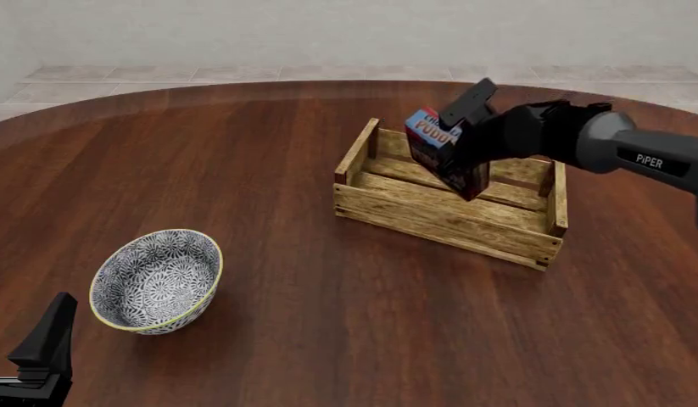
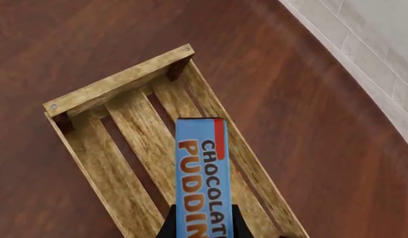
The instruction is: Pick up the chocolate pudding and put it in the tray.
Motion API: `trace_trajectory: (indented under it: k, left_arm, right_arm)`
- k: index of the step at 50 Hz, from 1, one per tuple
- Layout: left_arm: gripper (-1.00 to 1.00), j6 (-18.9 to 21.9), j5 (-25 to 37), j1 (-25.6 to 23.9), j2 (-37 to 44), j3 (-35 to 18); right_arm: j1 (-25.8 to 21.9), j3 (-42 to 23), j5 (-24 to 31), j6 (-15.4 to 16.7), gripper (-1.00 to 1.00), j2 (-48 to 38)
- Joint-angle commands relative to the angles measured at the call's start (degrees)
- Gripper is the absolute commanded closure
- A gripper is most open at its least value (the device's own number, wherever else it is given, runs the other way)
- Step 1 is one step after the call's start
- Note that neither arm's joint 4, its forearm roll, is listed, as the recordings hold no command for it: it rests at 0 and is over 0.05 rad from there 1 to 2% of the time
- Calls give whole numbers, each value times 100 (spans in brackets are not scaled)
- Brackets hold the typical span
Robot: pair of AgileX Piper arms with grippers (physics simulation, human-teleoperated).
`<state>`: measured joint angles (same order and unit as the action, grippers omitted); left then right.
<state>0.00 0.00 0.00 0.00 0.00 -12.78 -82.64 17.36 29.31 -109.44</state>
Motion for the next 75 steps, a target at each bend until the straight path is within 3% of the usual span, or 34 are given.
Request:
trace_trajectory:
  k: [1,75]
  left_arm:
    - [-100,0,0,0,0,0]
    - [-100,0,0,0,0,0]
  right_arm:
    - [-28,23,-98,-130,100,-73]
    - [-28,-246,-567,-377,100,-920]
